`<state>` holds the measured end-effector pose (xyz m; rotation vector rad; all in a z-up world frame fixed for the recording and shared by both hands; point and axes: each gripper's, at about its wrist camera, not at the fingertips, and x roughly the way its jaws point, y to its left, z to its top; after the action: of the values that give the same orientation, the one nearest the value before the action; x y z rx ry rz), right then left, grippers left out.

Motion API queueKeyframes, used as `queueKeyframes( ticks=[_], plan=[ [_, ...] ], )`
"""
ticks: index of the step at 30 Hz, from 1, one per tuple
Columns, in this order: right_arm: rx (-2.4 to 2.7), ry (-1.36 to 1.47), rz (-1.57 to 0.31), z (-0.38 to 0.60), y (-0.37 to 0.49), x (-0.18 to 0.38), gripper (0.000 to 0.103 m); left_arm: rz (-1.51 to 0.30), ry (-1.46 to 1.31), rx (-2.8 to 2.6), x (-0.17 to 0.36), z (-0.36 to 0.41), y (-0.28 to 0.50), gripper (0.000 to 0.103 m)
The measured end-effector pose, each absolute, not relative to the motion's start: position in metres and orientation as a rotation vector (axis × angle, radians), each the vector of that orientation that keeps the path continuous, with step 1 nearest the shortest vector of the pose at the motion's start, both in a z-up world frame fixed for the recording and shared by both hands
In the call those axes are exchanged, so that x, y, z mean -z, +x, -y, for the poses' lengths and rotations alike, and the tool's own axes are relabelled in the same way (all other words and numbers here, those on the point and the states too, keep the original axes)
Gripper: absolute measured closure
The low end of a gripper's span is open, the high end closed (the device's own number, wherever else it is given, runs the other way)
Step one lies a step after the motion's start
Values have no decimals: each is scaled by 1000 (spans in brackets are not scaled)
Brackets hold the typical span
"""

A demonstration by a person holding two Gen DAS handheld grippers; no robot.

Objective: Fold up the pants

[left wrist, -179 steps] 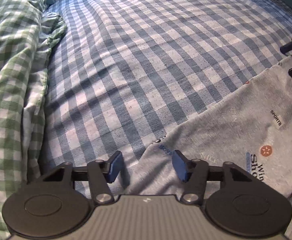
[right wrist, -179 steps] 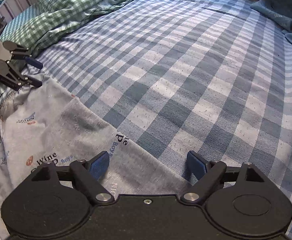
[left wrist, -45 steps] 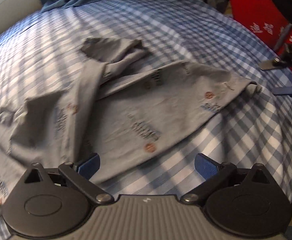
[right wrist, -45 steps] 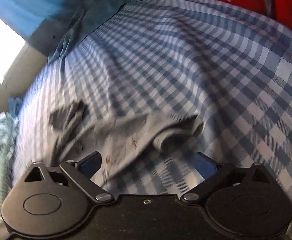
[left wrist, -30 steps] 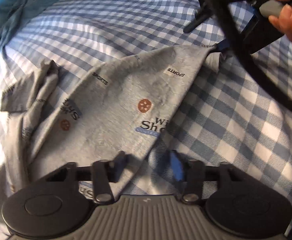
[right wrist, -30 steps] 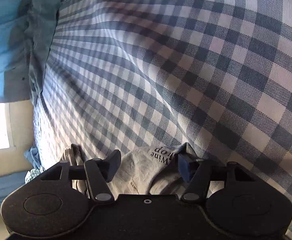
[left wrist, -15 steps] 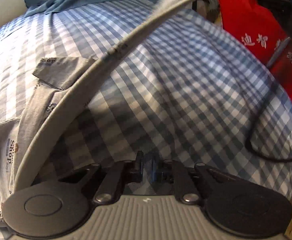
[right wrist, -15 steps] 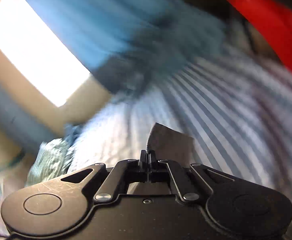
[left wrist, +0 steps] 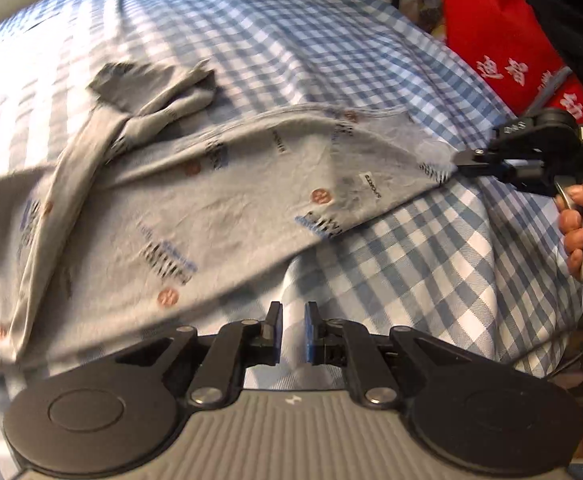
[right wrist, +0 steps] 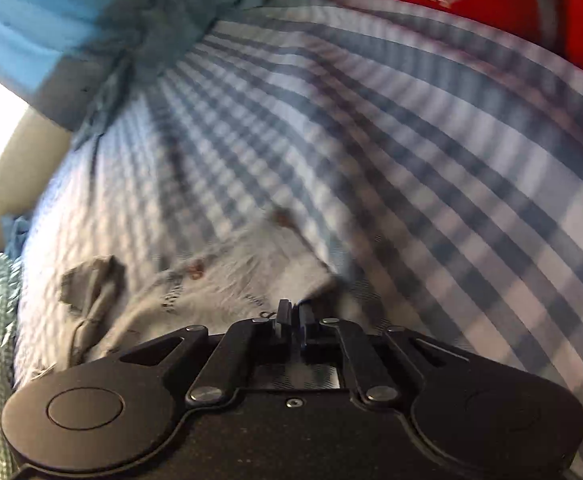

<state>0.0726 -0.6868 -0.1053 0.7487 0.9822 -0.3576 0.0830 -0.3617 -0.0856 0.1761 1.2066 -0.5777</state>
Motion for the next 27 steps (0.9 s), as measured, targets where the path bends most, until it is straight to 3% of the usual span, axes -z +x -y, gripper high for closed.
queueKeyframes(
  ticks=[2, 3, 4, 5, 6, 13, 16, 27],
  plan=[
    [398, 715, -988, 689, 68, 101, 77, -1226, 126, 536, 86, 350, 86, 69],
    [400, 689, -985, 687, 68, 97, 73, -1228, 105, 507, 87, 344, 87, 55],
    [397, 652, -984, 684, 70, 93, 60, -1227, 85, 478, 87, 338, 88, 45],
    [384, 615, -983, 681, 72, 89, 43, -1223, 64, 451, 86, 331, 90, 43],
    [355, 587, -980, 677, 77, 87, 36, -1220, 42, 420, 86, 323, 93, 38],
    [35, 600, -1012, 624, 139, 84, 11, -1159, -106, 124, 82, 256, 129, 6],
    [-108, 709, -1053, 594, 175, 88, 3, -1125, -145, 31, 82, 232, 145, 1],
    [-103, 1376, -1108, 499, 302, 122, 7, -1046, -48, 173, 94, 220, 173, 2]
  ],
)
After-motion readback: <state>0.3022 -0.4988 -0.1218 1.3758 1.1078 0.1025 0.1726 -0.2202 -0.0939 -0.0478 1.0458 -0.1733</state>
